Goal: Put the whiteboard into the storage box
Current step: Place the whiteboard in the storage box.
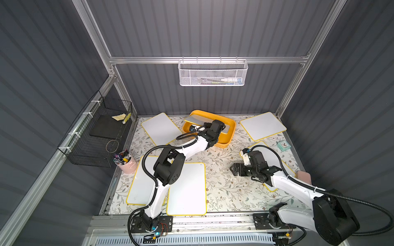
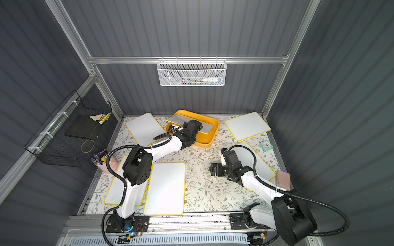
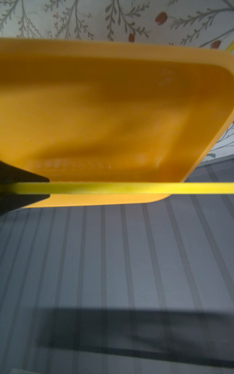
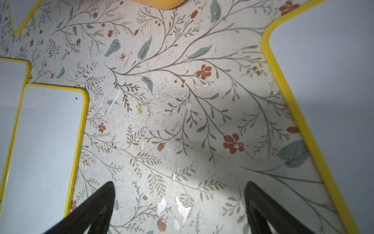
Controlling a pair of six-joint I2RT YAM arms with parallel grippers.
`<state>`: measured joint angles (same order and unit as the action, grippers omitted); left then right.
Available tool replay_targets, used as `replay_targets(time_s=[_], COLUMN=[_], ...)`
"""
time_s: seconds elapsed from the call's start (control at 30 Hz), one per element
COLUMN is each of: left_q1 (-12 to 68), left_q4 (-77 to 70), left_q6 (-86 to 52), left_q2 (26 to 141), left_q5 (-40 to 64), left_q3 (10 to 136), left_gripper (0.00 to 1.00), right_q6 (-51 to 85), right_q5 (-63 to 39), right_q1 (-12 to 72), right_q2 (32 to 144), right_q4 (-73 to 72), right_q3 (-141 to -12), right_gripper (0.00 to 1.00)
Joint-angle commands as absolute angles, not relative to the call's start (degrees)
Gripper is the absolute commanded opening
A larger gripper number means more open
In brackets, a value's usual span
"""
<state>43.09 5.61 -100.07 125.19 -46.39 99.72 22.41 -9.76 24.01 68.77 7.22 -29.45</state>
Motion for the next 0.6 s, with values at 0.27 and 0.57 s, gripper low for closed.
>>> replay_targets(time_s=[0.27, 0.57], left_q1=[43.2, 43.1], left_q4=[-0.6, 3.4], left_q6=[-98.2, -82.4], left_q2=[124.9, 124.8], left_q5=[-44.6, -36.9], left_q3=[97.6, 100.4], left_gripper=[0.63, 0.86], right_q6=[21.8, 21.8], right_q5=[-10.0, -9.8], right_q1=[24.3, 24.3], right_q2=[69.0, 68.9], right_q4=[7.2, 7.1], right_q3=[-30.5, -30.4], right_gripper=[0.99, 0.99])
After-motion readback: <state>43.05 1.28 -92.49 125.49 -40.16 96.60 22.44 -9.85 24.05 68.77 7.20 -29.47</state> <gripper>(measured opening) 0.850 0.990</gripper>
